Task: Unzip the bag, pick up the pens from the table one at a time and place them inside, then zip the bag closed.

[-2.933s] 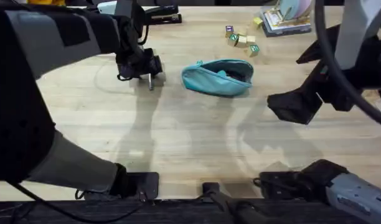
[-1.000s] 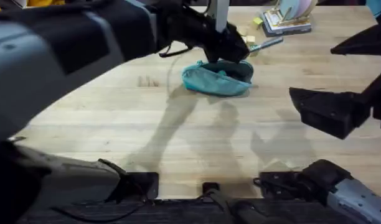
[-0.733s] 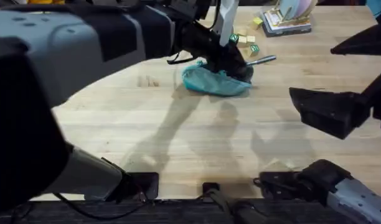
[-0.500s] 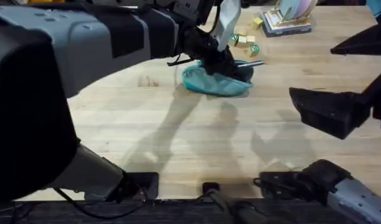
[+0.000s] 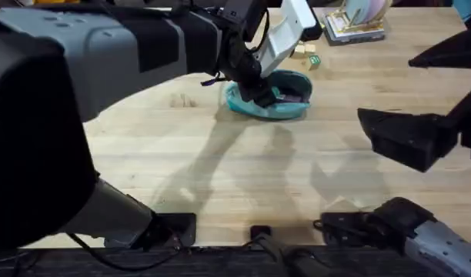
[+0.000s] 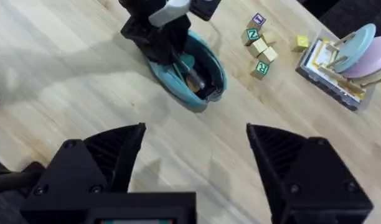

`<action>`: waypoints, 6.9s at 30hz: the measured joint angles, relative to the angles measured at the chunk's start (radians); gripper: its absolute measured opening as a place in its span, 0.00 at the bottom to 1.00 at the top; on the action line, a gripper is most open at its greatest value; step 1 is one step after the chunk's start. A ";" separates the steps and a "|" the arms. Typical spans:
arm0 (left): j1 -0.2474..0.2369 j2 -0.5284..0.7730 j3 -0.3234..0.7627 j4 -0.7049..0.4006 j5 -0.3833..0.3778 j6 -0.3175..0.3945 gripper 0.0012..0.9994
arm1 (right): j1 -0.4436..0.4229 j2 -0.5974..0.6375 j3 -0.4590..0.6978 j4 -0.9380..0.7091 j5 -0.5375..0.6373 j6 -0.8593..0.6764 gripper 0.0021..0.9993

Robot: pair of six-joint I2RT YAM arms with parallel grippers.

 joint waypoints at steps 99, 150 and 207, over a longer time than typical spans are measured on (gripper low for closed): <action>0.669 -0.020 0.052 -0.342 0.596 0.780 0.99 | 0.001 0.414 -0.001 0.477 -0.141 0.782 1.00; 0.669 0.075 0.052 -0.338 0.634 0.803 0.99 | 0.129 0.980 -0.001 0.766 -0.115 0.668 1.00; 0.669 0.075 0.052 -0.338 0.634 0.803 0.99 | 0.135 0.907 -0.002 0.749 -0.105 0.744 0.03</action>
